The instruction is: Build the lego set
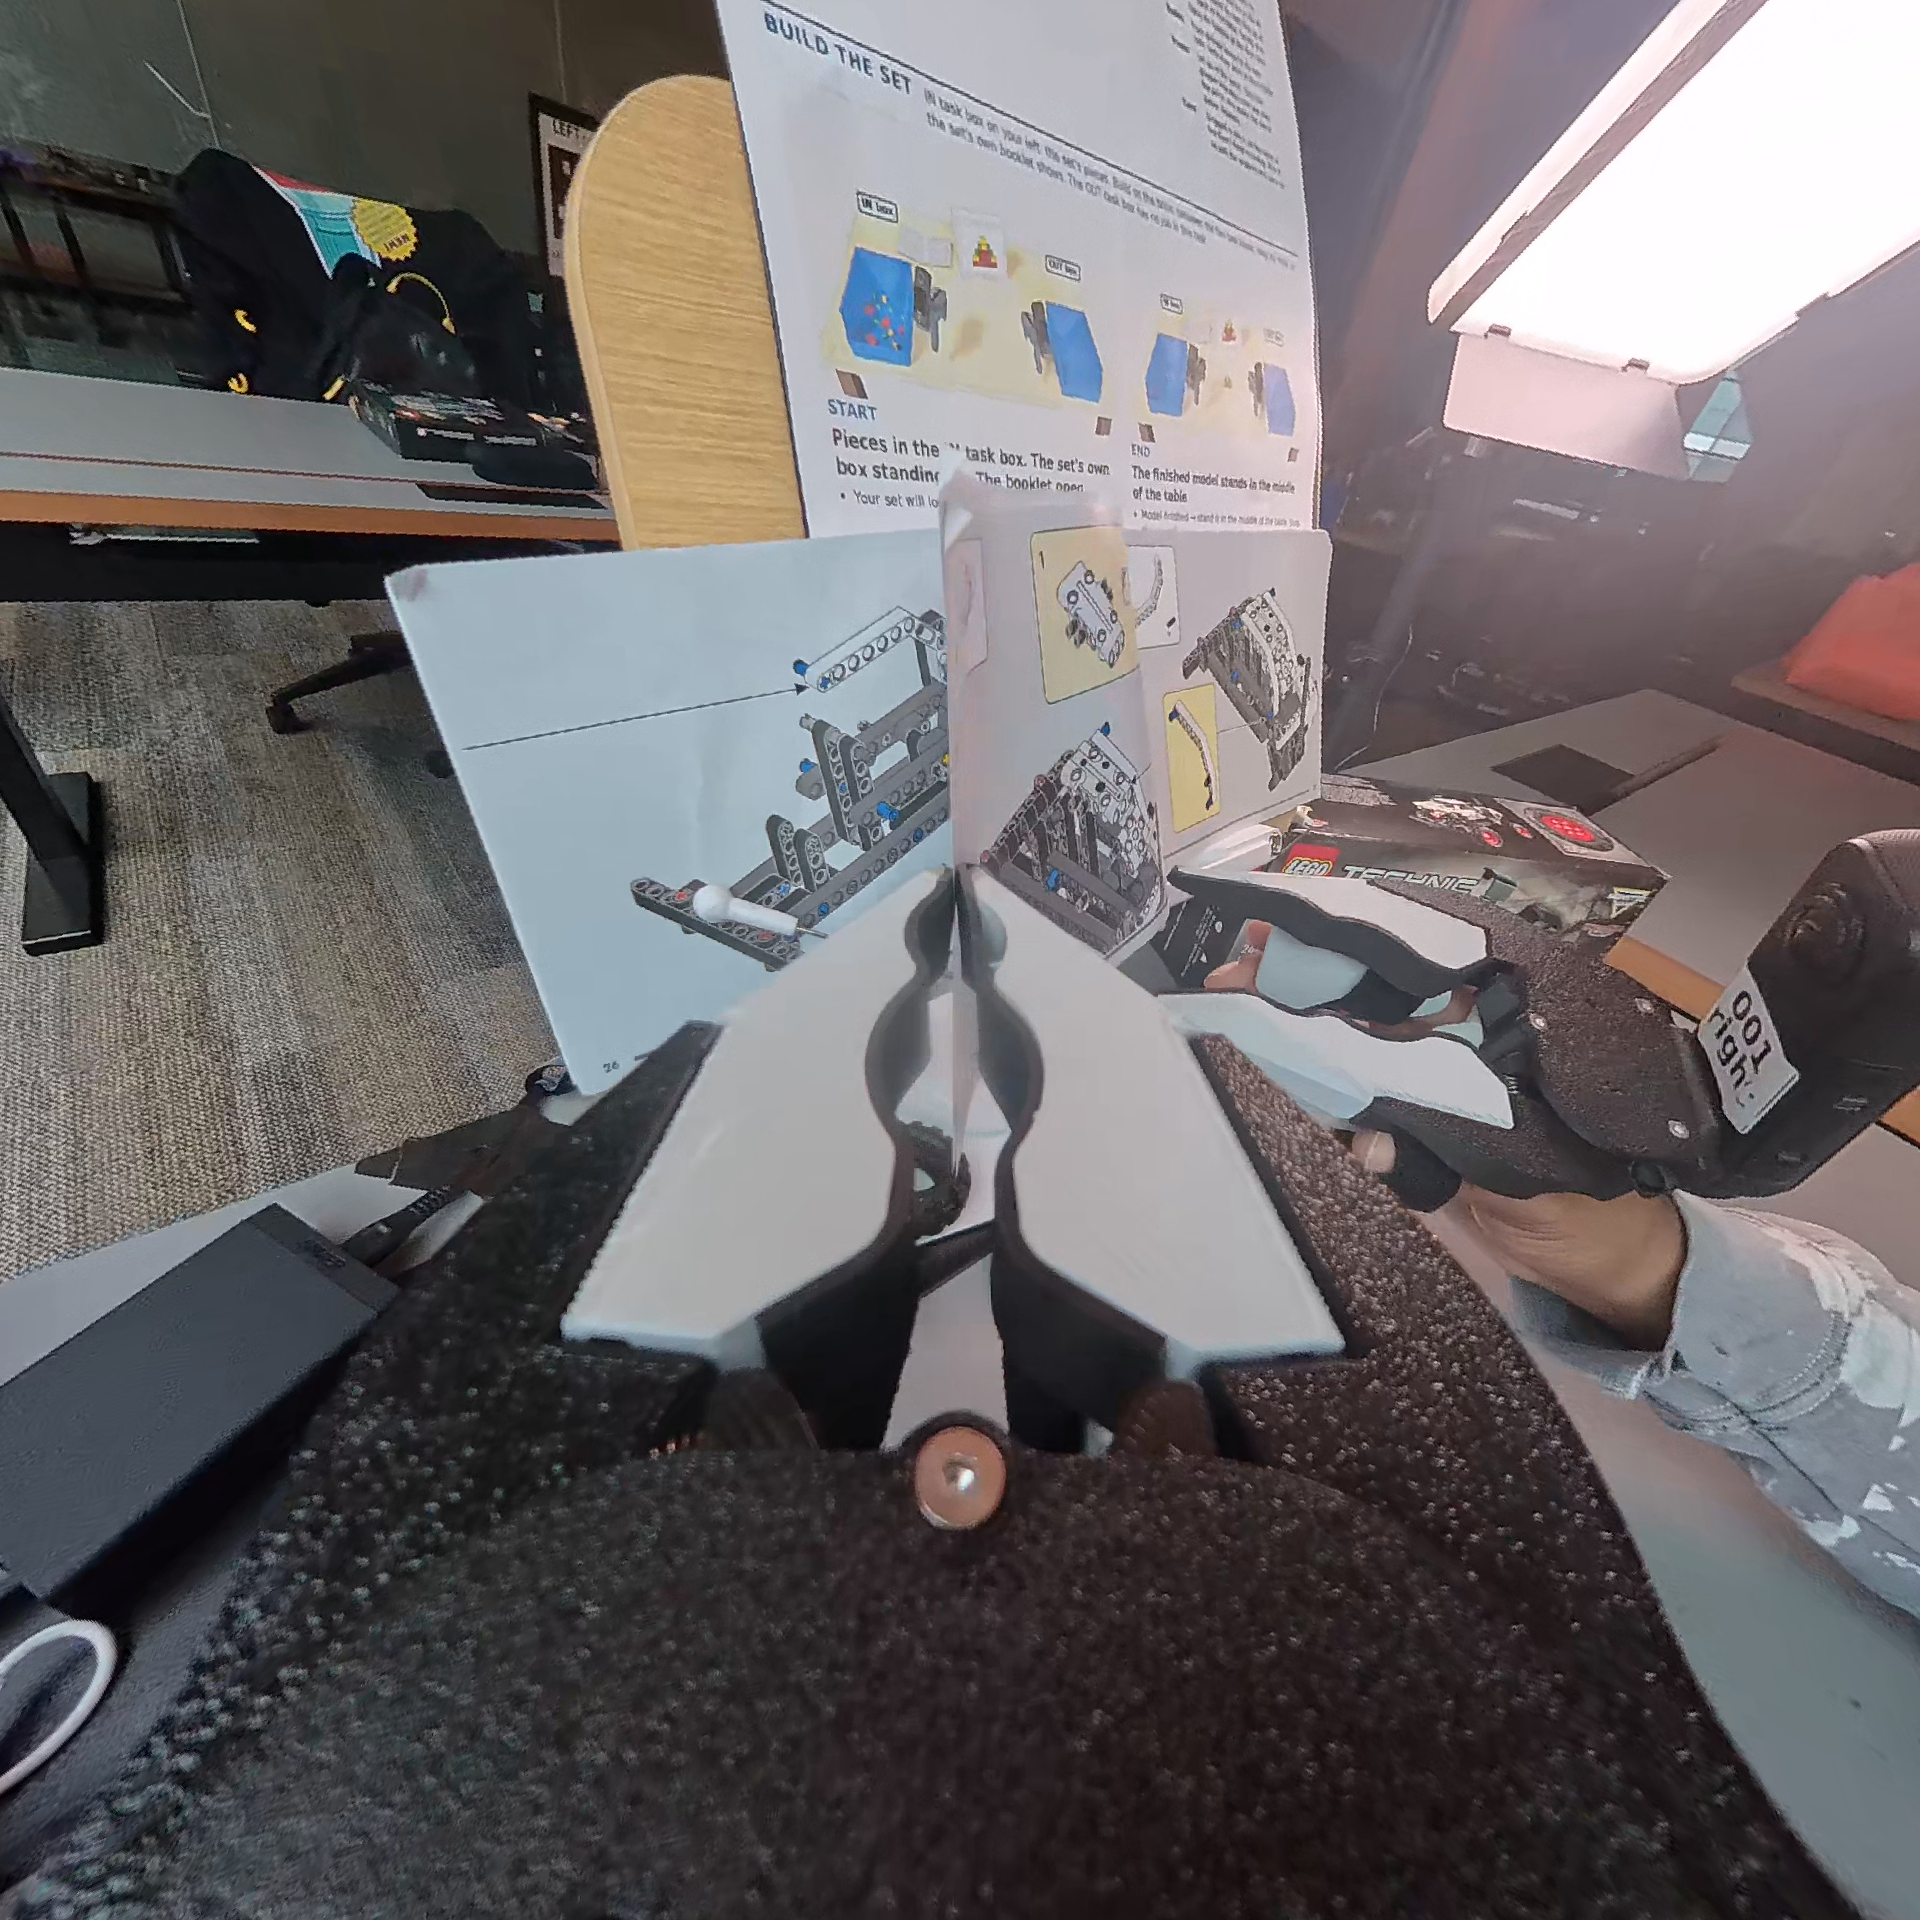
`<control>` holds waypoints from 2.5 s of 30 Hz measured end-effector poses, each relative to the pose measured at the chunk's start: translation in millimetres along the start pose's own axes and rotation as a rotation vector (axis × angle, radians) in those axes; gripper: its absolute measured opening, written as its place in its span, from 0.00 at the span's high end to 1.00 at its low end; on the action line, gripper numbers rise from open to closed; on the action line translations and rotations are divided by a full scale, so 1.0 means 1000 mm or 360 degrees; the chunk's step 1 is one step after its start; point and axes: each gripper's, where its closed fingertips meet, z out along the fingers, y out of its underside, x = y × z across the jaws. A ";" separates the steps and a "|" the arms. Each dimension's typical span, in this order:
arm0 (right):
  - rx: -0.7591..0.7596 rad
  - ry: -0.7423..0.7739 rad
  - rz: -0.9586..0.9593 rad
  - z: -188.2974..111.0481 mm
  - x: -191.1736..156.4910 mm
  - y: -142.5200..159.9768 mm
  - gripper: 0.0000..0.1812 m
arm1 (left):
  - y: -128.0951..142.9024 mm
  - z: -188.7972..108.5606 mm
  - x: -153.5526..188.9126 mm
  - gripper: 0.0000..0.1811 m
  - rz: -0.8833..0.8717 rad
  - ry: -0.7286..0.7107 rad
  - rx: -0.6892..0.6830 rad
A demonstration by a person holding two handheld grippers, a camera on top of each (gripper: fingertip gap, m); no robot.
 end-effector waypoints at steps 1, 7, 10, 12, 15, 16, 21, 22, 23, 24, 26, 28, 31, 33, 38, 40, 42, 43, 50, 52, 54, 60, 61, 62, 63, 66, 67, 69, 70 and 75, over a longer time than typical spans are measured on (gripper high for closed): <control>0.0000 -0.0004 -0.0003 0.000 0.000 0.000 0.74 | -0.001 0.000 -0.003 1.00 0.0011 -0.0014 -0.0002; 0.0025 0.0017 0.0013 -0.001 0.007 -0.006 0.75 | 0.001 0.000 -0.024 1.00 0.0099 -0.0133 -0.0044; 0.0025 0.0113 0.0114 -0.001 0.025 -0.008 0.75 | 0.001 0.001 -0.029 1.00 0.0099 -0.0152 -0.0046; 0.0001 0.0242 0.0145 0.001 0.043 -0.008 0.73 | 0.002 0.001 -0.032 1.00 0.0097 -0.0162 -0.0042; -0.0093 0.0421 0.0128 0.005 0.065 -0.001 0.67 | 0.002 0.001 -0.034 1.00 0.0087 -0.0174 -0.0036; -0.0123 0.0466 0.0110 0.006 0.070 0.001 0.64 | 0.003 0.001 -0.035 1.00 0.0084 -0.0177 -0.0035; -0.0269 0.0614 0.0020 0.012 0.080 0.020 0.55 | 0.001 -0.001 -0.038 1.00 0.0081 -0.0193 -0.0024; -0.0286 0.0634 -0.0005 0.013 0.080 0.023 0.55 | 0.001 -0.002 -0.039 1.00 0.0083 -0.0194 -0.0024; -0.0276 0.0647 -0.0009 0.013 0.080 0.024 0.55 | 0.001 -0.003 -0.039 1.00 0.0084 -0.0191 -0.0026; -0.0278 0.0655 0.0000 0.013 0.081 0.024 0.55 | 0.001 -0.003 -0.038 1.00 0.0086 -0.0187 -0.0031; -0.0285 0.0665 0.0001 0.014 0.081 0.024 0.55 | 0.001 -0.003 -0.038 1.00 0.0102 -0.0188 -0.0039; -0.0280 0.0673 -0.0001 0.013 0.081 0.024 0.55 | 0.002 -0.003 -0.037 1.00 0.0113 -0.0189 -0.0043; -0.0269 0.0666 0.0011 0.012 0.081 0.026 0.55 | 0.001 -0.004 -0.037 1.00 0.0108 -0.0184 -0.0044; -0.0248 0.0638 0.0020 0.010 0.080 0.027 0.55 | 0.001 -0.004 -0.038 1.00 0.0111 -0.0185 -0.0047; -0.0145 0.0480 0.0047 -0.002 0.080 0.030 0.60 | 0.003 -0.004 -0.037 1.00 0.0095 -0.0175 -0.0053; -0.0113 0.0463 0.0060 -0.011 0.086 0.032 0.65 | 0.005 -0.003 -0.038 1.00 0.0088 -0.0176 -0.0054; -0.0056 0.0447 0.0062 -0.020 0.094 0.030 0.75 | 0.006 -0.002 -0.038 1.00 0.0085 -0.0179 -0.0053; -0.0021 0.0446 0.0067 -0.025 0.099 0.027 0.80 | 0.007 -0.001 -0.038 1.00 0.0085 -0.0181 -0.0051; 0.0079 0.0495 0.0070 -0.046 0.138 0.011 0.97 | 0.003 -0.001 -0.035 1.00 0.0056 -0.0179 -0.0009; 0.0068 0.0516 0.0095 -0.048 0.149 0.011 0.97 | 0.002 -0.001 -0.031 1.00 0.0047 -0.0174 0.0016; 0.0061 0.0539 0.0116 -0.050 0.159 0.013 0.97 | 0.001 -0.002 -0.028 1.00 0.0049 -0.0178 0.0038; 0.0068 0.0564 0.0197 -0.055 0.172 0.019 0.97 | -0.001 -0.004 -0.022 1.00 0.0078 -0.0207 0.0090; 0.0077 0.0561 0.0226 -0.056 0.172 0.020 0.97 | -0.001 -0.005 -0.021 1.00 0.0080 -0.0212 0.0097; 0.0087 0.0557 0.0255 -0.057 0.172 0.021 0.97 | -0.001 -0.006 -0.020 1.00 0.0077 -0.0215 0.0108; 0.0096 0.0553 0.0281 -0.058 0.172 0.022 0.97 | -0.002 -0.007 -0.018 1.00 0.0071 -0.0216 0.0122; 0.0143 0.0550 0.0308 -0.058 0.172 0.023 0.97 | -0.004 -0.010 -0.013 1.00 0.0058 -0.0226 0.0177; 0.0111 0.0531 0.0294 -0.056 0.171 0.024 0.97 | -0.004 -0.011 -0.012 1.00 0.0056 -0.0231 0.0196; 0.0111 0.0540 0.0290 -0.057 0.175 0.019 0.96 | -0.005 -0.014 -0.009 1.00 0.0050 -0.0237 0.0241; 0.0132 0.0530 0.0309 -0.057 0.176 0.015 0.96 | -0.005 -0.015 -0.008 1.00 0.0041 -0.0238 0.0265; 0.0137 0.0503 0.0331 -0.057 0.178 0.013 0.97 | -0.002 -0.017 -0.002 1.00 -0.0010 -0.0213 0.0360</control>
